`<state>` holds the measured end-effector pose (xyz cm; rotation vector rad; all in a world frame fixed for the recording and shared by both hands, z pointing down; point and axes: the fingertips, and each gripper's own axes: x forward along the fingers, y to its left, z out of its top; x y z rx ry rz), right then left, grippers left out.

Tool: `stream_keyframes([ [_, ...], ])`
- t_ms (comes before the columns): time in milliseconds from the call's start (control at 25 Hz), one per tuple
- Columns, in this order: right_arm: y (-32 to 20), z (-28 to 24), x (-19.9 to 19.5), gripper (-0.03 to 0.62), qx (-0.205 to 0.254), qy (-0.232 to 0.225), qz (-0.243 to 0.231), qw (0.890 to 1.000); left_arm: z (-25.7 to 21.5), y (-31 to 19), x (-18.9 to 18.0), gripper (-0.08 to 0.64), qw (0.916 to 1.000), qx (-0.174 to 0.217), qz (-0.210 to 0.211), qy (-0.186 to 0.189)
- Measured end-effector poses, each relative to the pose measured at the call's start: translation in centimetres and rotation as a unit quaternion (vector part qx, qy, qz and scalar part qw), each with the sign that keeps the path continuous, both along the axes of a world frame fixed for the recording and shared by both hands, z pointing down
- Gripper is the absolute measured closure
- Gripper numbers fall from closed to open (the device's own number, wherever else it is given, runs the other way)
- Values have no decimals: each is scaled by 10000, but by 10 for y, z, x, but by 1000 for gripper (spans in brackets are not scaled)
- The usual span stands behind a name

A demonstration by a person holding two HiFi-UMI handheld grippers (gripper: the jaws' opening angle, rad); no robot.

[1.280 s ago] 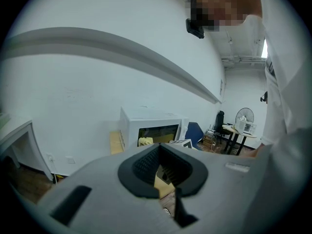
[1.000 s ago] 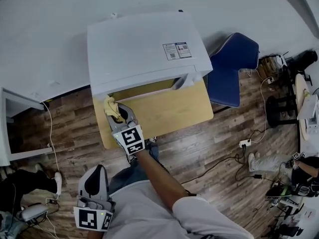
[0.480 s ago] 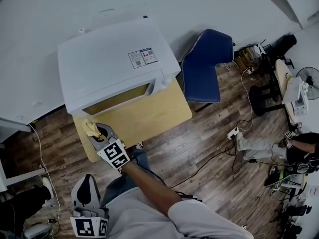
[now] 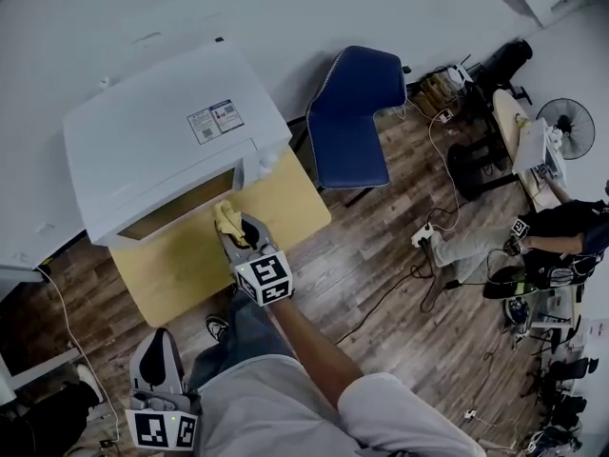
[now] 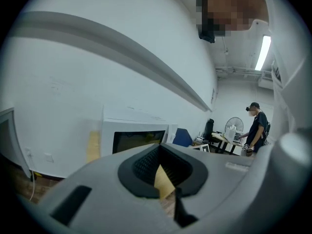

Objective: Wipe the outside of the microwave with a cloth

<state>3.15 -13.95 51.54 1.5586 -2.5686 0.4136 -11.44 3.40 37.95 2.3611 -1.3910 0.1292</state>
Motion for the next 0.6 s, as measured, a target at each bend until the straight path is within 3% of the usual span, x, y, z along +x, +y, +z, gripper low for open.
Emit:
stream_keyframes([
  [320, -35, 1, 128, 476, -44, -5, 1427, 9898, -4, -23, 24, 565, 9995, 82, 277, -127],
  [600, -68, 23, 165, 476, -266, 300, 1788, 9831, -3, -38, 25, 565, 9997, 7, 211, -153],
])
